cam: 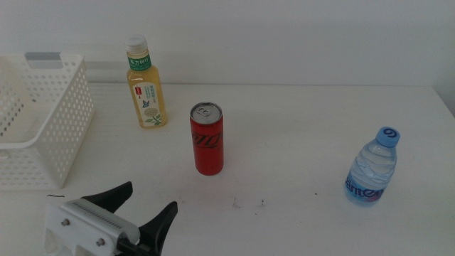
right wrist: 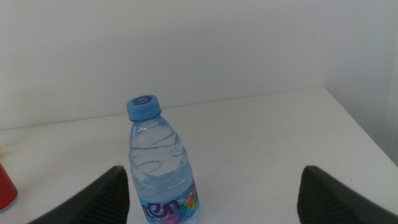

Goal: Use arms to grab the bottles and put them into the dustbin to the left of the table.

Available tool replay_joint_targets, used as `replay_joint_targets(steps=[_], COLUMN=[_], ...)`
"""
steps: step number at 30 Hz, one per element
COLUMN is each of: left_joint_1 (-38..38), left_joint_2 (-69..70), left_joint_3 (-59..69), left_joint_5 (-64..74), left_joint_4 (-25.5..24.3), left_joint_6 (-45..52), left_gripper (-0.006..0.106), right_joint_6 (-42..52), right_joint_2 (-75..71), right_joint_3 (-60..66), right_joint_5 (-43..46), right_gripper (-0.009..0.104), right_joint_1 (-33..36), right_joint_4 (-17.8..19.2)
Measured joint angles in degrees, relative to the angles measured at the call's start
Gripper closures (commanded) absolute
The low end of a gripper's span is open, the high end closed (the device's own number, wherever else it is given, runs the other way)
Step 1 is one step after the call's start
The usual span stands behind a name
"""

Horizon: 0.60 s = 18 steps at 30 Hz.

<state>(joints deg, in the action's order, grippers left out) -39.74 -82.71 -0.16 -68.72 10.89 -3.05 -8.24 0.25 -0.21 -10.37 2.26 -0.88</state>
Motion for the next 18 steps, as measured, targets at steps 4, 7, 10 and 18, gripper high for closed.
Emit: replay_joint_targets(steps=[4,7,10,18], left_joint_1=[-0.11,-0.11,-0.11,-0.11], left_joint_2=[1.12,1.75,1.84,1.71], left_joint_3=[0.00,0.00,0.00,0.00], left_joint_5=[-0.12,-0.35,-0.46,-0.55], left_joint_4=[1.00,1.46,1.05,0.81], left_joint_6=[0.03,0.03,0.12,0.96], left_gripper=[0.007,0.007,0.007,0.007], right_joint_6=[0.00,0.00,0.00,0.00], right_joint_2=[0.00,0.00,0.00,0.00], right_joint_3=[0.00,0.00,0.00,0.00], right_joint_5=[0.00,0.00,0.00,0.00], right_gripper=[0.005,0.005,0.005,0.005], right_joint_1=[0.00,0.00,0.00,0.00], right_joint_4=[0.00,0.00,0.00,0.00])
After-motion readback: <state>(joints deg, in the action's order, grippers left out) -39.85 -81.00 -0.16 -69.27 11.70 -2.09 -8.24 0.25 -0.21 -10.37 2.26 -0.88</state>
